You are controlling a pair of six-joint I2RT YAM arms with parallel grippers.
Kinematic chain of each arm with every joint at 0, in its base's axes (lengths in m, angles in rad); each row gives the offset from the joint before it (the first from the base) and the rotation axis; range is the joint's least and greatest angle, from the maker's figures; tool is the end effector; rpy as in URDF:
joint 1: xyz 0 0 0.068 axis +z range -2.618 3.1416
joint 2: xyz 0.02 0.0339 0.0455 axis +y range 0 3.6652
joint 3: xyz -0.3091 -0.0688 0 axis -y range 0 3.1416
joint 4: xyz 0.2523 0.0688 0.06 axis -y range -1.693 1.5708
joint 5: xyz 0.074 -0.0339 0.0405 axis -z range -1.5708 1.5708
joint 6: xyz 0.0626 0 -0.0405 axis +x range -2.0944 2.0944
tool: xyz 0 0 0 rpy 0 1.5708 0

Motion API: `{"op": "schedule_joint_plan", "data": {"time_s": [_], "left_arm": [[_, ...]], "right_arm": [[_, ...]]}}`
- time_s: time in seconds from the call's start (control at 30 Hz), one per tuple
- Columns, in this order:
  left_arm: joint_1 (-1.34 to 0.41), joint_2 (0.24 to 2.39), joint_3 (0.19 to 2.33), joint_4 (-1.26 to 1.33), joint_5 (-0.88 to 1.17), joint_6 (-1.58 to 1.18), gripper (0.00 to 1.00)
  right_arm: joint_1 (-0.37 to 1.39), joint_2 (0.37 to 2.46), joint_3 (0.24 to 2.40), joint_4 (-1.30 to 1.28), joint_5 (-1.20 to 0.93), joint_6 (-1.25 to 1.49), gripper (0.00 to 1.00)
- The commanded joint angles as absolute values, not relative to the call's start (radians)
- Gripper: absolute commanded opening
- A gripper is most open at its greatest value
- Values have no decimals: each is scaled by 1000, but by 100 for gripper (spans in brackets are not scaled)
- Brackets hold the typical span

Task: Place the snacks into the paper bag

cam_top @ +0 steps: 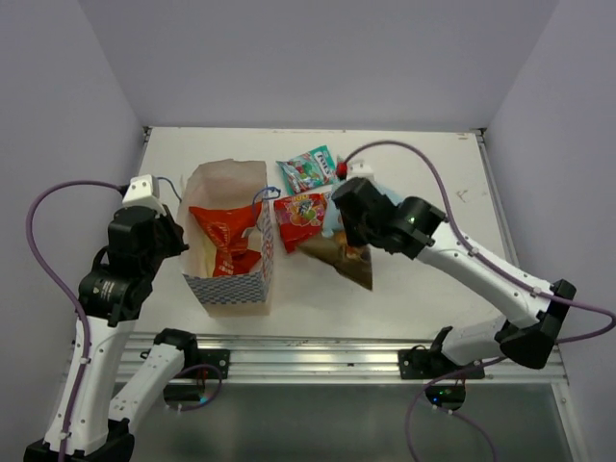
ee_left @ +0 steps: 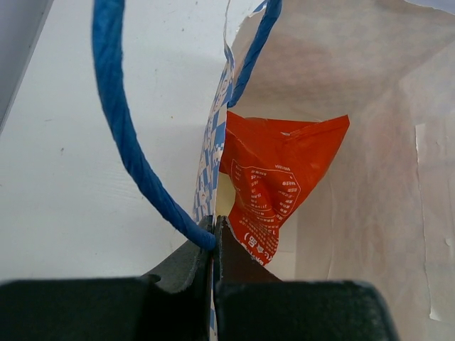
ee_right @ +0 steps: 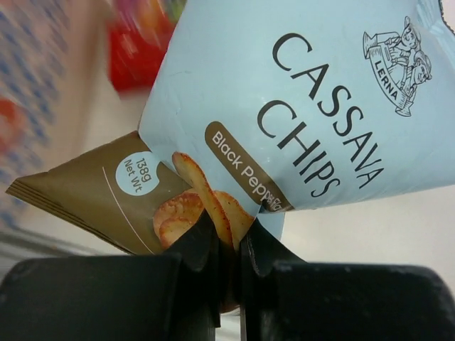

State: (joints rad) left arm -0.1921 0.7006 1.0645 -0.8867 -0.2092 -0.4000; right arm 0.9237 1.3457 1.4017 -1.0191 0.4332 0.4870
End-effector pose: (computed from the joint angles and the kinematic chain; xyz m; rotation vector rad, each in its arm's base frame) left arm 0.1157 -0.0093 0.3911 -0.3414 2.0560 -0.1418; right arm 0.1863 0.2030 0.3814 -0.3594 2.3864 0.0860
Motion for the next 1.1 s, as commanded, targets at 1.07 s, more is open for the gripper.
{"op": "schedule_joint_plan", "data": {"time_s": [1.07], "left_arm": [[-193, 721, 1066, -816, -193, -370, 0]], "right_arm": [[972, 1733, 1970, -605, -164, 442, 0]]}}
